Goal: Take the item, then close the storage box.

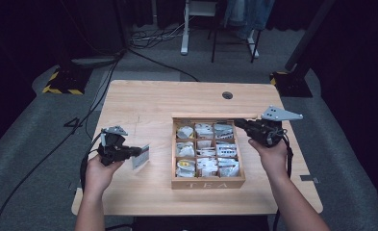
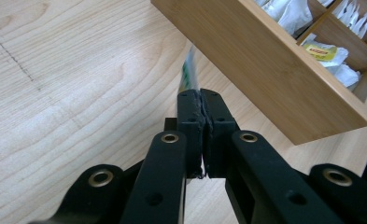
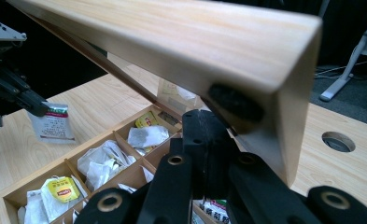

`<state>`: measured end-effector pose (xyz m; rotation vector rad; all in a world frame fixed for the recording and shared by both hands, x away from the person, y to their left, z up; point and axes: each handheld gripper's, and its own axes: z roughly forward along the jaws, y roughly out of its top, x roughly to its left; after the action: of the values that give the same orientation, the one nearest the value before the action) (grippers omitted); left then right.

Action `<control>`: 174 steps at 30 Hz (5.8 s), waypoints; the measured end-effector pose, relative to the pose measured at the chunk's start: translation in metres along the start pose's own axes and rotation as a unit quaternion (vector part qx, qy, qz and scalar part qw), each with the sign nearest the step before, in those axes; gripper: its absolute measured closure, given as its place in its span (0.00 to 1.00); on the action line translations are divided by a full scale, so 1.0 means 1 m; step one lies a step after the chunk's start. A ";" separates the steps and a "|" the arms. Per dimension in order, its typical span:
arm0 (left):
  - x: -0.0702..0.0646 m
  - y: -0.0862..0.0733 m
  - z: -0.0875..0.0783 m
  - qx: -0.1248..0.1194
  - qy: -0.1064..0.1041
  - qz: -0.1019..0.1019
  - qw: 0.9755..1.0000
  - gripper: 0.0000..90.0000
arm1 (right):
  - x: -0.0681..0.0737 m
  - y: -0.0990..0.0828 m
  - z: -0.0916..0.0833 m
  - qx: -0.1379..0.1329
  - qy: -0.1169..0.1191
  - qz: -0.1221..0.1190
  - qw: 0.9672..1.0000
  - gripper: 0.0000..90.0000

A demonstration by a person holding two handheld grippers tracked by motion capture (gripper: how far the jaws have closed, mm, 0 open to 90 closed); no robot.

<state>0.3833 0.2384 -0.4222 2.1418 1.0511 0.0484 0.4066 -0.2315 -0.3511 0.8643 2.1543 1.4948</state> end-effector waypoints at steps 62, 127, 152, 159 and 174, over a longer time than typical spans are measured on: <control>-0.086 -0.043 0.063 0.055 0.017 0.106 0.993 0.37 | 0.004 -0.004 0.002 0.039 0.015 0.004 0.999 0.97; -0.082 -0.063 0.087 -0.016 0.030 0.152 0.988 0.26 | 0.037 -0.036 -0.059 0.141 0.014 0.049 0.989 0.91; -0.082 -0.063 0.088 -0.017 0.030 0.152 0.988 0.26 | 0.048 -0.054 -0.057 0.184 0.009 0.036 0.982 0.88; -0.082 -0.063 0.088 -0.017 0.029 0.151 0.988 0.26 | 0.049 -0.066 -0.051 0.206 0.015 0.035 0.978 0.87; -0.082 -0.063 0.088 -0.016 0.029 0.153 0.988 0.26 | 0.053 -0.073 -0.041 0.255 0.016 0.013 0.967 0.85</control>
<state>0.3160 0.1535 -0.5034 2.2666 0.7401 0.2725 0.3224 -0.2429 -0.4021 1.0349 2.6105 0.9710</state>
